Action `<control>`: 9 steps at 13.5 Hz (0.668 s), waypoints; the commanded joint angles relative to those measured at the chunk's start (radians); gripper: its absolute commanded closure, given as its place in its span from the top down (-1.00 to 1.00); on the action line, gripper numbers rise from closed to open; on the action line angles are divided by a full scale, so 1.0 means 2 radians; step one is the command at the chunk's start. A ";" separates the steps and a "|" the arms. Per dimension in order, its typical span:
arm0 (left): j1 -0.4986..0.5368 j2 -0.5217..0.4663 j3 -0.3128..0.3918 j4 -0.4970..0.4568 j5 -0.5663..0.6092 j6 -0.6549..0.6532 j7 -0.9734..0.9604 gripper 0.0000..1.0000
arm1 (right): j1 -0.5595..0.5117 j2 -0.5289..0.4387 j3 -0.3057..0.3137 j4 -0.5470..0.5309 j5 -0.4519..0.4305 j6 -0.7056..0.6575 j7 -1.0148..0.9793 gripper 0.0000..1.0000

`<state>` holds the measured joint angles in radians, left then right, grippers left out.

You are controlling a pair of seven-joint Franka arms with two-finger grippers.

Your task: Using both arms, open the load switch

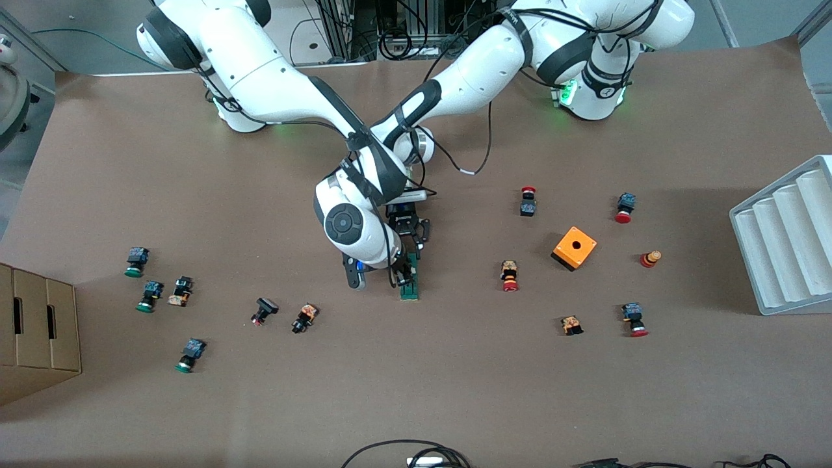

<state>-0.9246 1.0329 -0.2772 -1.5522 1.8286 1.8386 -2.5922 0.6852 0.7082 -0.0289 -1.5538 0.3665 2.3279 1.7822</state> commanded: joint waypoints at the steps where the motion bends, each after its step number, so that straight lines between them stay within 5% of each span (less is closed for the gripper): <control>1: 0.004 0.007 -0.002 0.005 -0.008 0.003 0.011 0.10 | -0.004 -0.010 0.004 -0.015 -0.017 0.008 -0.001 -0.87; 9: 0.004 0.007 -0.002 0.005 -0.008 0.003 0.014 0.10 | -0.005 -0.018 0.003 -0.015 -0.017 0.008 -0.010 -0.87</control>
<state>-0.9246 1.0331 -0.2772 -1.5521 1.8286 1.8395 -2.5796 0.6849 0.7012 -0.0287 -1.5634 0.3665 2.3261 1.7697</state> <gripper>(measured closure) 0.449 0.938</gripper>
